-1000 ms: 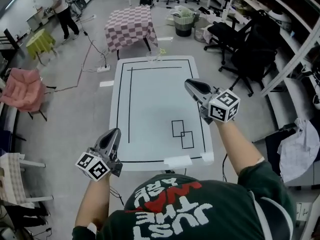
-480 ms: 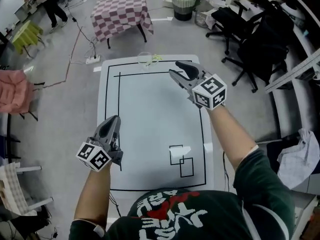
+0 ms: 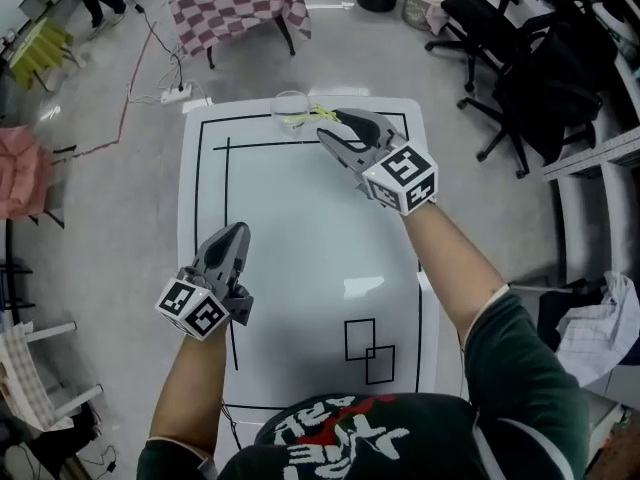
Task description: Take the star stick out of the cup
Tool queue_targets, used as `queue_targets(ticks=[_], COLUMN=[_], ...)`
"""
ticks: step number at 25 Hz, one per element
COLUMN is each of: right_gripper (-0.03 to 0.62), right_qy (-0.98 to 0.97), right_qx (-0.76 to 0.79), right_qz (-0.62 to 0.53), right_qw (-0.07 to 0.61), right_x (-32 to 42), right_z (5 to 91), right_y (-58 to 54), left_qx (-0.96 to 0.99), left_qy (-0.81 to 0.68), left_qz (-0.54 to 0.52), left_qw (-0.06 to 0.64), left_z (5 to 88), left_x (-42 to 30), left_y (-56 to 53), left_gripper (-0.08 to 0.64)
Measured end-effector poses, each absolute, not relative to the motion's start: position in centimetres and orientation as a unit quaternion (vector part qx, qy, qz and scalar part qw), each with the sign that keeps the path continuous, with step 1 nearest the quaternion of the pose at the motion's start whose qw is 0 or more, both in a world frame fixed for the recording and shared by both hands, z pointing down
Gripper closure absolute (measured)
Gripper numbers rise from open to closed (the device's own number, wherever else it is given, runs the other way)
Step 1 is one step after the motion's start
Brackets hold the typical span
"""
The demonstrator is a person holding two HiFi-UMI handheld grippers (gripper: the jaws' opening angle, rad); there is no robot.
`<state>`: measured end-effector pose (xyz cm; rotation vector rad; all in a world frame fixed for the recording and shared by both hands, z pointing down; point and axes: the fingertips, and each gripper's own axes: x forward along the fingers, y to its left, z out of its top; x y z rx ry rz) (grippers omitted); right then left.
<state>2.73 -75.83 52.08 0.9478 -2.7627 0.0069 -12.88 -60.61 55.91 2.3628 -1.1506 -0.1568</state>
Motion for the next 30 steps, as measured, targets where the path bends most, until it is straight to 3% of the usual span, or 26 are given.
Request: queue_targets(ticks=[14, 30], right_gripper=[0.431, 0.524], right_qy=[-0.948, -0.948], right_qx=[0.292, 0.289], right_qz=[-0.067, -0.087], right_qw=[0.104, 0.103], right_x=[-0.8, -1.7], right_z=[55.8, 57.5], right_y=[-79.1, -80.3], left_qx=[0.862, 0.863], left_qy=[-0.418, -0.413], left_qz=[-0.083, -0.085], left_qw=[0.273, 0.278], left_z=[60.0, 61.8], left_x=[-11.5, -11.1], left_y=[-63.8, -64.0], left_gripper=[0.557, 0.557])
